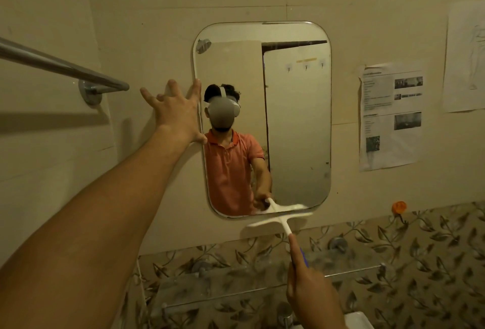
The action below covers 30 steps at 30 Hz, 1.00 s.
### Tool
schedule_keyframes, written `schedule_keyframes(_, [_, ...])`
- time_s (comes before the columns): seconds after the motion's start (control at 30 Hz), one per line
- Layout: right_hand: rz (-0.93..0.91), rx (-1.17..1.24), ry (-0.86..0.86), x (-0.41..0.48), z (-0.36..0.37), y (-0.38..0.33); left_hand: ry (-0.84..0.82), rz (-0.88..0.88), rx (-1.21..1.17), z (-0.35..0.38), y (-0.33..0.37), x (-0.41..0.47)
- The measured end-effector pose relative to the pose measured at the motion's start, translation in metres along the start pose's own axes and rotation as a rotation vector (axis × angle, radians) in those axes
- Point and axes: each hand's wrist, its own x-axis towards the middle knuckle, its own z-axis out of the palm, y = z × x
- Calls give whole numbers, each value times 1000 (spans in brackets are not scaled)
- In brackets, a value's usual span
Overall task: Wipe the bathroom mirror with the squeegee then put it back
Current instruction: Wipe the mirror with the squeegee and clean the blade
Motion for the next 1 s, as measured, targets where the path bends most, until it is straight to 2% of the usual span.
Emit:
schedule_keyframes(0.1, [41,28,-10,0,2,7,1,-1,-4,0,0,0])
schedule_keyframes(0.2, [-11,71,18,-1,-18,-5,-9,-1,0,0,1,0])
schedule_keyframes(0.4, [-240,160,336,43,-107,-69,-4,-6,-7,-1,1,-1])
schedule_keyframes(0.53, [-246,120,388,87,-145,-106,-11,-6,2,-1,1,-1])
schedule_keyframes(0.67, [-210,48,378,93,-128,-107,-15,-6,-3,-2,1,0])
schedule_keyframes(0.9, [-170,-8,317,51,-62,-78,-15,0,-9,-1,1,1])
schedule_keyframes(1.0, [-124,-20,238,31,-33,-67,-14,1,-10,-1,1,0])
